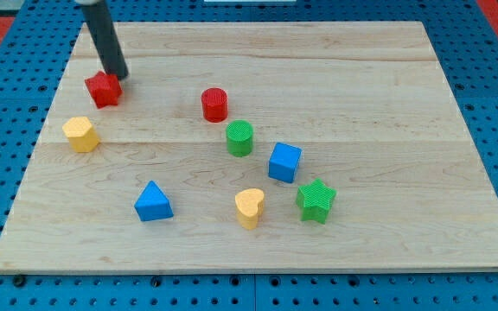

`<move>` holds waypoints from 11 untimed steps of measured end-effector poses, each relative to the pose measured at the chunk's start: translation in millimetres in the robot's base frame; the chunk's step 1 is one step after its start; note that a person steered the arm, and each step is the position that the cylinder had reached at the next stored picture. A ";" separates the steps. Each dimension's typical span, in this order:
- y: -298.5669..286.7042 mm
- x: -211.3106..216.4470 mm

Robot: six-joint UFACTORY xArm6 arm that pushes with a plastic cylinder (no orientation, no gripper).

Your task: Keep yellow hexagon and red star vertically above blue triangle

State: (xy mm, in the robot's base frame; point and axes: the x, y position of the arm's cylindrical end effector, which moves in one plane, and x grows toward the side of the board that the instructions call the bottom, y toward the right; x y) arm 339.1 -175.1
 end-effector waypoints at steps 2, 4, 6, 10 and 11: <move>-51.6 -22.4; -129.1 -14.9; -64.6 73.0; -43.7 160.9; -67.0 147.2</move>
State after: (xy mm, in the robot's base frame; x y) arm 486.3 -242.2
